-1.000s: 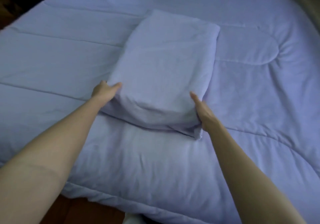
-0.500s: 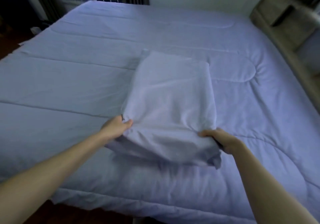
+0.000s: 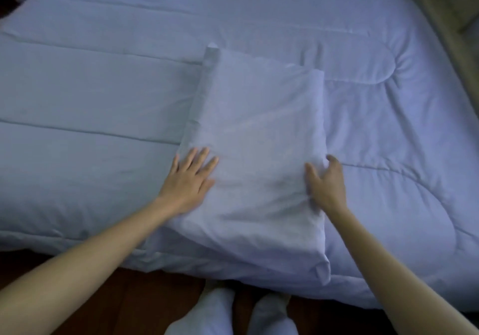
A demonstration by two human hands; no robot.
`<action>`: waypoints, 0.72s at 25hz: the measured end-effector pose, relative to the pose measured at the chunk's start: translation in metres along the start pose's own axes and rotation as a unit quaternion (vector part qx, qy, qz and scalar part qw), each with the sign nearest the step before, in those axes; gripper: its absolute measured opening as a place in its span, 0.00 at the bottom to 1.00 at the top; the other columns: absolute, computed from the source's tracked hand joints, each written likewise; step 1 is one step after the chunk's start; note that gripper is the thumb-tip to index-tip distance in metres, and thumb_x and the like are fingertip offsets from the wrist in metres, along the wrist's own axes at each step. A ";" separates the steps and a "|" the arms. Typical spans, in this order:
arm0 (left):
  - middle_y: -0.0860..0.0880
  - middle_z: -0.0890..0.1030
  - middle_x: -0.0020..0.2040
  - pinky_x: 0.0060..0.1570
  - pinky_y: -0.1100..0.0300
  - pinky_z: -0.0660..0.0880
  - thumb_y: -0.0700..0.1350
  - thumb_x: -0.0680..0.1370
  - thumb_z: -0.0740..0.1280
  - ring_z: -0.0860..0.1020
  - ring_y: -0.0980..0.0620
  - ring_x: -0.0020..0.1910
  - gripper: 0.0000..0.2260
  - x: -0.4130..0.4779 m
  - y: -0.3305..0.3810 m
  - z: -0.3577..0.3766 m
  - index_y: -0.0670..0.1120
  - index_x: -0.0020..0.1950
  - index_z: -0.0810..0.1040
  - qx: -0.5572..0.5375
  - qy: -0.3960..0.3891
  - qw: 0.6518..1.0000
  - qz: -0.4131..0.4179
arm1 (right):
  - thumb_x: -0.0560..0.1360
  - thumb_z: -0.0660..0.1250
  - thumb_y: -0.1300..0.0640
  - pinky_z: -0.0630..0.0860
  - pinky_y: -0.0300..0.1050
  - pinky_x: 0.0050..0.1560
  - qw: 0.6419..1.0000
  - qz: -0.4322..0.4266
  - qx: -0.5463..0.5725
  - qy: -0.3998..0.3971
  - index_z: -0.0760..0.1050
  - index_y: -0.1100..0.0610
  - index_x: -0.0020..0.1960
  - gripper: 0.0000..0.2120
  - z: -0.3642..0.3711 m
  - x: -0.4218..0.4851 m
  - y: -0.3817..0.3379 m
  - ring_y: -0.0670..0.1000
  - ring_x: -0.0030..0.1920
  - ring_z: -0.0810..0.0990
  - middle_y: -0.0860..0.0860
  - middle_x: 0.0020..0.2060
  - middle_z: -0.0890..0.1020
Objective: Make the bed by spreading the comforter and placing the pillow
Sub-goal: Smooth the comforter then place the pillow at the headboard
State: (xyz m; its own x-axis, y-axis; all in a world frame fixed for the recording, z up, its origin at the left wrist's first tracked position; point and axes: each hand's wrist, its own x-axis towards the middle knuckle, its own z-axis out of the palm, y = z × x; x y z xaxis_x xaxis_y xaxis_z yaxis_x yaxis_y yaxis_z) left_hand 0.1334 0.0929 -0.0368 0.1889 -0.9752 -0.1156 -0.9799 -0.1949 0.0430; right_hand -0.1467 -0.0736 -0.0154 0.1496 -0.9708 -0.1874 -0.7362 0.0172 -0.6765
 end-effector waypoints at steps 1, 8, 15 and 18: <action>0.46 0.66 0.75 0.66 0.33 0.61 0.58 0.79 0.46 0.64 0.42 0.74 0.26 0.015 -0.004 0.000 0.51 0.74 0.65 -0.004 -0.032 0.999 -0.012 | 0.74 0.61 0.43 0.65 0.53 0.69 0.993 -0.103 -0.058 0.020 0.65 0.62 0.71 0.32 0.014 -0.004 -0.012 0.61 0.69 0.69 0.61 0.69 0.69; 0.50 0.55 0.79 0.71 0.35 0.51 0.54 0.80 0.44 0.54 0.49 0.77 0.25 0.070 -0.025 0.005 0.52 0.78 0.54 0.019 -0.024 0.999 -0.033 | 0.79 0.52 0.43 0.50 0.58 0.74 0.648 -0.647 -0.290 -0.278 0.58 0.47 0.76 0.26 0.109 -0.061 -0.029 0.52 0.76 0.59 0.48 0.76 0.61; 0.41 0.65 0.75 0.70 0.37 0.56 0.53 0.79 0.51 0.64 0.41 0.74 0.26 0.093 0.002 -0.011 0.40 0.73 0.66 0.028 0.093 0.994 0.051 | 0.77 0.39 0.38 0.46 0.58 0.75 0.849 -0.361 -0.360 -0.142 0.41 0.37 0.75 0.26 0.045 0.125 -0.010 0.52 0.78 0.49 0.45 0.78 0.50; 0.45 0.65 0.75 0.71 0.42 0.58 0.57 0.80 0.51 0.63 0.49 0.74 0.28 0.059 0.032 0.005 0.43 0.75 0.62 0.053 0.025 0.949 0.309 | 0.81 0.45 0.42 0.44 0.65 0.74 0.909 -0.233 -0.319 -0.131 0.47 0.37 0.76 0.23 0.026 0.174 -0.011 0.51 0.78 0.46 0.43 0.78 0.49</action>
State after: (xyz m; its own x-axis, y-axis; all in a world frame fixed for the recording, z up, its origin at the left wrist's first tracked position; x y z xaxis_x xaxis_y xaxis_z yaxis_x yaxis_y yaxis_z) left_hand 0.1128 0.0298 -0.0476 -0.4239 -0.9042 -0.0525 -0.9050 0.4251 -0.0132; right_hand -0.0954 -0.2370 -0.0586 0.6346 -0.7448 -0.2064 -0.7726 -0.6054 -0.1913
